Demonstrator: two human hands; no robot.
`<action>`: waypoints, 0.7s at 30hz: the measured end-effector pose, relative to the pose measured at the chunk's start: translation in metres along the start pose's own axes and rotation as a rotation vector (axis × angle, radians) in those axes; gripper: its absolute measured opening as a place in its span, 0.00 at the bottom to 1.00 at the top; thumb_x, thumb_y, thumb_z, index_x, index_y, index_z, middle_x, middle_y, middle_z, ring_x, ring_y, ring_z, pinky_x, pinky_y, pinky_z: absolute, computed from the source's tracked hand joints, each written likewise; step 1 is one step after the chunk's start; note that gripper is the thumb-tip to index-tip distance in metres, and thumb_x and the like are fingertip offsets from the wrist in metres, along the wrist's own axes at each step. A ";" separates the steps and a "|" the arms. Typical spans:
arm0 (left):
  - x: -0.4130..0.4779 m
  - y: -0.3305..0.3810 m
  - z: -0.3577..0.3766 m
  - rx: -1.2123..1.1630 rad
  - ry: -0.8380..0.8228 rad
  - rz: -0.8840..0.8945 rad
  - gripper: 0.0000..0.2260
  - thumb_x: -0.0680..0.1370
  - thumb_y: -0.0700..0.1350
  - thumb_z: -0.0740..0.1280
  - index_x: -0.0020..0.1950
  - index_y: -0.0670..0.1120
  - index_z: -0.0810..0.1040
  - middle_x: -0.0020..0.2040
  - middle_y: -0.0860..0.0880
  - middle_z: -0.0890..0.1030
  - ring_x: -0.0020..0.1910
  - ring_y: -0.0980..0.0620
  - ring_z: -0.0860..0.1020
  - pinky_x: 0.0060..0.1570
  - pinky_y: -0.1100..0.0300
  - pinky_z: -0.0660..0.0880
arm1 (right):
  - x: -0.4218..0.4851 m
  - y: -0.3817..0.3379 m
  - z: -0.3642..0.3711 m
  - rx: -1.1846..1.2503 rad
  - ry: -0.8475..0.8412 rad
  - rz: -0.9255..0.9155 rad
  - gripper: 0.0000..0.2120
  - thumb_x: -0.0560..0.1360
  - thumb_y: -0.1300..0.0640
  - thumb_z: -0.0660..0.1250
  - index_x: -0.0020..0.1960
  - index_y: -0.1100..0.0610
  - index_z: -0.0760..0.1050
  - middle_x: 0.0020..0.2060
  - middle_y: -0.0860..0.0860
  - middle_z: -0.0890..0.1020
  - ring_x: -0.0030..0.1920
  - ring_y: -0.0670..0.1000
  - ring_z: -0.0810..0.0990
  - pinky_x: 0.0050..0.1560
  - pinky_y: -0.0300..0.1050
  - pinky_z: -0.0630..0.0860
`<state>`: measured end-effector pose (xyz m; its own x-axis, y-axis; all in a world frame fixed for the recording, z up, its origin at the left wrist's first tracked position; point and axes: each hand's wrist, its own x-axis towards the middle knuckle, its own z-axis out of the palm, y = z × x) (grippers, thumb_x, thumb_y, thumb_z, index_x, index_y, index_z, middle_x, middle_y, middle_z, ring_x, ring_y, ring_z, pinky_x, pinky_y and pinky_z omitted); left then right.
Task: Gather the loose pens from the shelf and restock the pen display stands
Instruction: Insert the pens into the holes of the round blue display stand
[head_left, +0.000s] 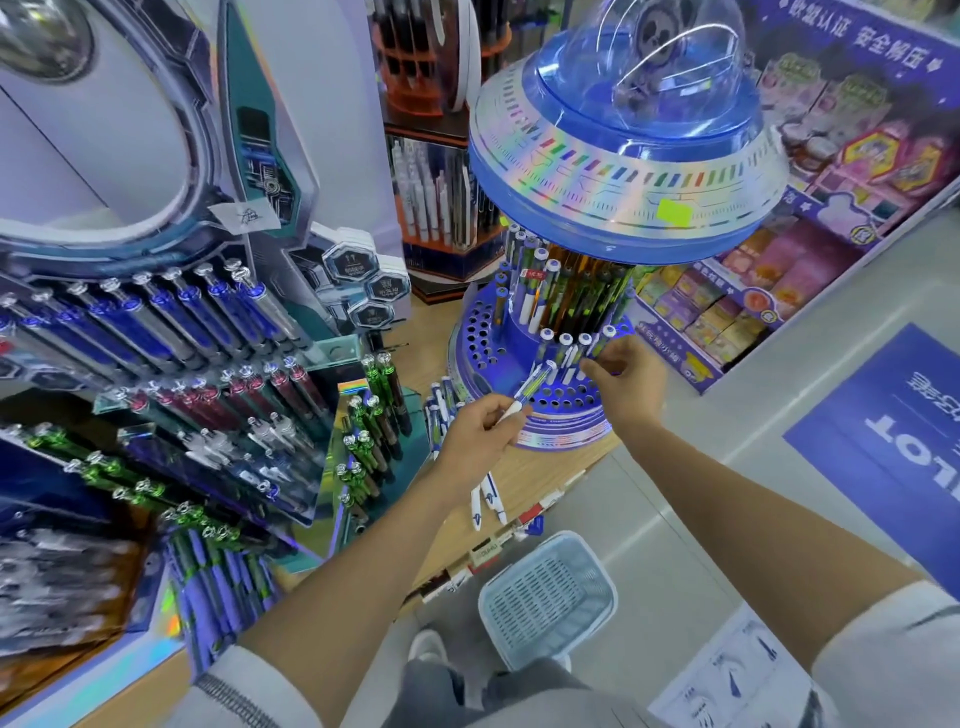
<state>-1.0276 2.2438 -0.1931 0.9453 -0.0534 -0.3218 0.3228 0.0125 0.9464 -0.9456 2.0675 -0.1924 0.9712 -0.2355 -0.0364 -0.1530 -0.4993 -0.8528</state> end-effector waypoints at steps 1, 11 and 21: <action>0.000 0.000 0.000 -0.005 0.004 0.001 0.08 0.81 0.38 0.62 0.44 0.48 0.76 0.53 0.31 0.77 0.23 0.62 0.67 0.26 0.70 0.63 | 0.000 0.003 0.002 -0.023 0.013 0.002 0.08 0.73 0.59 0.74 0.47 0.57 0.75 0.40 0.51 0.80 0.40 0.49 0.79 0.40 0.39 0.74; 0.005 -0.003 0.001 0.034 0.008 0.050 0.03 0.80 0.40 0.65 0.50 0.45 0.78 0.35 0.49 0.74 0.24 0.62 0.69 0.26 0.71 0.65 | -0.012 0.005 -0.004 0.099 -0.006 -0.042 0.11 0.74 0.60 0.71 0.54 0.55 0.73 0.45 0.50 0.81 0.46 0.49 0.80 0.49 0.43 0.78; 0.015 -0.002 0.028 0.271 0.001 0.186 0.04 0.77 0.42 0.69 0.52 0.49 0.79 0.42 0.50 0.78 0.40 0.54 0.74 0.44 0.58 0.71 | -0.039 -0.007 -0.028 0.286 -0.326 -0.048 0.08 0.76 0.59 0.70 0.44 0.65 0.77 0.35 0.52 0.84 0.36 0.46 0.83 0.42 0.36 0.76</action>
<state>-1.0158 2.2147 -0.1990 0.9869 -0.0746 -0.1429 0.1208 -0.2445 0.9621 -0.9878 2.0567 -0.1706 0.9899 0.0809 -0.1166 -0.0940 -0.2415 -0.9658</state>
